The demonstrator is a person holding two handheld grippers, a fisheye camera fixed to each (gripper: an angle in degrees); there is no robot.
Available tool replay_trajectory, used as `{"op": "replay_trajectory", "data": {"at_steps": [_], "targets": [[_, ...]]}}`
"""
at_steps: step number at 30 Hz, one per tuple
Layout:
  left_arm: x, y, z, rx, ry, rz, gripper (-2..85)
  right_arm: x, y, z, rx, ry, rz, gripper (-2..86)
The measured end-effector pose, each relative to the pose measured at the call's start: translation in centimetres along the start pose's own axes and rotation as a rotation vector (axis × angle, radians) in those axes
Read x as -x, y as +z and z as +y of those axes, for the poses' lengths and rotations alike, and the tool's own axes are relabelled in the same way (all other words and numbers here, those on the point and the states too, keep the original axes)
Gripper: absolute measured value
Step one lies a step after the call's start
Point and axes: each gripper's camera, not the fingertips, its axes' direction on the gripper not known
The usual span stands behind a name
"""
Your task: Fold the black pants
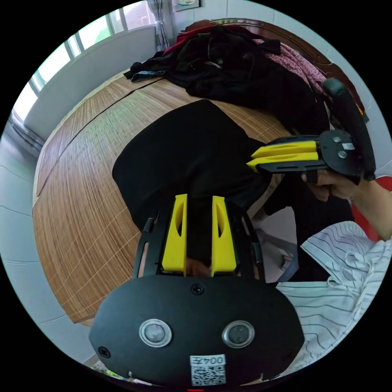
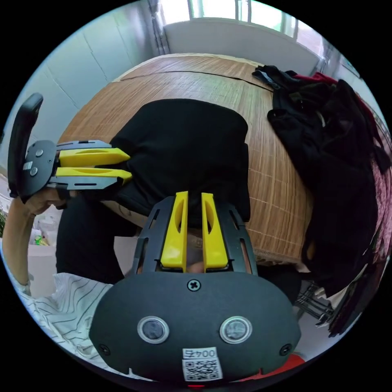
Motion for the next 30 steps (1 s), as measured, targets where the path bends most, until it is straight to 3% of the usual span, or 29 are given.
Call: {"op": "replay_trajectory", "data": {"at_steps": [3, 11, 18, 25, 30], "targets": [[-1.9, 0.9, -0.3, 0.051, 0.030, -0.080, 9.0, 1.5, -0.4, -1.0, 0.028, -0.097, 0.057, 6.2], [-2.7, 1.9, 2.4, 0.007, -0.026, -0.076, 9.1, 4.1, -1.7, -1.5, 0.040, -0.233, 0.137, 5.1], [-3.6, 2.2, 4.0, 0.009, -0.011, -0.106, 9.0, 2.1, -2.6, -2.4, 0.095, -0.166, 0.007, 5.6], [-2.8, 2.1, 6.3, -0.018, -0.105, -0.051, 9.1, 2.0, -3.6, -1.2, 0.050, -0.139, 0.049, 5.7], [-3.5, 1.7, 7.9, -0.049, -0.163, -0.111, 8.9, 1.5, -4.5, 0.5, -0.035, -0.104, 0.094, 5.1]]}}
